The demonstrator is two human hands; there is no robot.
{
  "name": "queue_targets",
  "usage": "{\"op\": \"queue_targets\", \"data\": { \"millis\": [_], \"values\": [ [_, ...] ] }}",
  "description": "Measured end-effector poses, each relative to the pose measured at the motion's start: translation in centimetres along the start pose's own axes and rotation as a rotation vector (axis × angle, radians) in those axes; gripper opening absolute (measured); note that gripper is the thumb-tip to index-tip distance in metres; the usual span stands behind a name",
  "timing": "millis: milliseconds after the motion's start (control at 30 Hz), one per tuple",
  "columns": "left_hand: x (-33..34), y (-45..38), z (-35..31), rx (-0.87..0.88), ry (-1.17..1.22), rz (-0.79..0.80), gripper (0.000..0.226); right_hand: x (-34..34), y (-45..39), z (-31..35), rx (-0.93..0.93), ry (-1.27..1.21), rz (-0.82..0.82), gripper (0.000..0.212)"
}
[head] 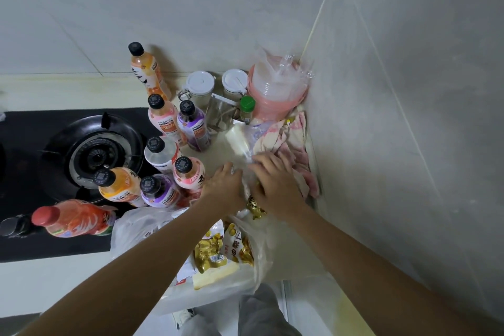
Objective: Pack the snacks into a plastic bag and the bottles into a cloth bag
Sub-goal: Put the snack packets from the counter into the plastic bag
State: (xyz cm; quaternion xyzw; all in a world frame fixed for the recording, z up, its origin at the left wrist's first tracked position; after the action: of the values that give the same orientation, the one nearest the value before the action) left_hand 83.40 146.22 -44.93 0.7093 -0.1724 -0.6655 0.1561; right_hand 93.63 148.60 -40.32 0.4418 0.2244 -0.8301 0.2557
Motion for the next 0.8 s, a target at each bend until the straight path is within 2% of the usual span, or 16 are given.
{"op": "queue_targets", "data": {
  "millis": [67,133,200,267,367,500,700,800],
  "values": [
    [-1.4,-1.0,0.0,0.003,0.030,-0.002,0.063,-0.9,-2.2,-0.8,0.022,-0.031,-0.047,0.030],
    [-3.3,-2.2,0.2,-0.011,0.046,-0.035,0.052,-1.2,-4.9,-2.2,0.069,-0.002,-0.031,0.030],
    [-5.0,-3.5,0.5,-0.036,0.058,-0.062,0.047,-0.2,-7.2,-3.9,0.155,0.003,0.079,0.035],
    [-6.2,-4.7,0.7,-0.064,0.083,-0.076,0.060,1.2,-8.9,-5.1,0.218,-0.025,0.204,0.050],
    [-7.0,-6.5,1.2,-0.101,0.121,-0.071,0.068,2.7,-10.5,-6.2,0.211,-0.039,0.259,0.048],
    [-4.4,-8.3,1.6,-0.087,0.079,0.064,0.068,4.7,-10.1,-7.7,0.138,0.061,0.322,0.043],
    [-0.5,-7.6,0.5,-0.050,0.116,0.079,0.063,5.2,-6.7,-8.4,0.092,0.052,0.265,0.055],
    [-0.2,-6.7,-0.1,-0.047,0.147,0.046,0.064,4.5,-6.0,-8.0,0.071,0.034,0.215,0.053]
  ]
}}
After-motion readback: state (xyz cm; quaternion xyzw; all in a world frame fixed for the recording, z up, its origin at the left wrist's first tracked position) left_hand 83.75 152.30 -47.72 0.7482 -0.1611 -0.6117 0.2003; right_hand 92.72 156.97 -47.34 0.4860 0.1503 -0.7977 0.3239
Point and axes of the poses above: each hand's wrist, its own y-axis away from the middle knuckle, its own x-axis out of the palm, z = x × y, the point moved 10 cm from there along -y, towards the middle knuckle, and after that the axes turned 14 degrees about -y, right-handed, at the moved point
